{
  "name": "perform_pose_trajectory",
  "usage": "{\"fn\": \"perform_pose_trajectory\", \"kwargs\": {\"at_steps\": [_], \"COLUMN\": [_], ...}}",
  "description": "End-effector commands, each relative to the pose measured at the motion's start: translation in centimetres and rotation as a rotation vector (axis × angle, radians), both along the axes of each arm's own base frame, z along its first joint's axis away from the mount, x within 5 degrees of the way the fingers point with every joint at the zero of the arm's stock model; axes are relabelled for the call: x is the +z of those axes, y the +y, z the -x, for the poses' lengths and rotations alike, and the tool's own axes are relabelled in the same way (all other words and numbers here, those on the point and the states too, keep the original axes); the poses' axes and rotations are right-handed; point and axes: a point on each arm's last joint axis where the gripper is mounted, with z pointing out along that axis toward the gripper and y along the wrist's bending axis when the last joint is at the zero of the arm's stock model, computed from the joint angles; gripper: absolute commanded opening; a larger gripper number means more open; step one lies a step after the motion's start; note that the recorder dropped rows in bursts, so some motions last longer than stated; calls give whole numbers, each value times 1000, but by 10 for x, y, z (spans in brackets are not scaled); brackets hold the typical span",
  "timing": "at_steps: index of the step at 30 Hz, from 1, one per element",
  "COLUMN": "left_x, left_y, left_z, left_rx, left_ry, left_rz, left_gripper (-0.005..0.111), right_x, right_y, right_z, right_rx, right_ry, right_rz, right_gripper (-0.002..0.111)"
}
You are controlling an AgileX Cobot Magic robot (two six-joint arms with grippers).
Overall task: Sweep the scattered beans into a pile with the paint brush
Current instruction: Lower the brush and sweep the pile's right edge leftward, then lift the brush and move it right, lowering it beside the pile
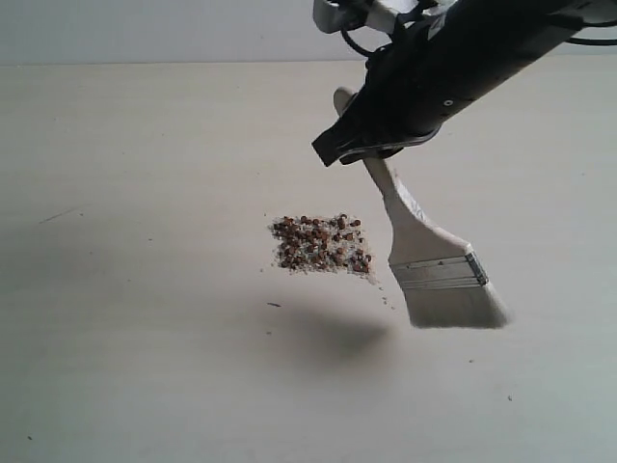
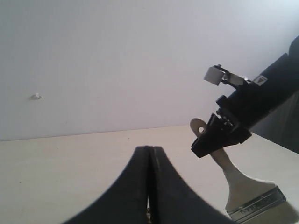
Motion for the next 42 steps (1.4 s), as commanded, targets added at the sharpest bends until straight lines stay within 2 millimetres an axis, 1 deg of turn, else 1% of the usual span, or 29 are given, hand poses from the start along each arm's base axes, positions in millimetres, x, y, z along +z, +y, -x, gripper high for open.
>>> {"fn": "perform_pose_trajectory", "kwargs": {"at_steps": [1, 11, 19, 27, 34, 39, 42], "left_x": [-1, -1, -1, -1, -1, -1, -1], "left_y": [0, 0, 0, 0, 0, 0, 0], "left_z": [1, 1, 1, 1, 1, 1, 1], "left_rx": [1, 1, 1, 1, 1, 1, 1], "left_ry": [0, 0, 0, 0, 0, 0, 0], "left_rz": [17, 17, 17, 17, 17, 17, 17], "left_gripper": [0, 0, 0, 0, 0, 0, 0], "right_x": [-2, -17, -26, -21, -18, -15, -15], "right_y": [8, 19, 27, 32, 33, 34, 34], "right_z": [-11, -25, -39, -52, -60, -64, -63], "right_rx": [8, 31, 27, 21, 3, -14, -11], "right_ry": [2, 73, 83, 14, -81, -126, -120], "right_rz": [-9, 20, 27, 11, -13, -29, -28], "right_gripper": [0, 0, 0, 0, 0, 0, 0]}}
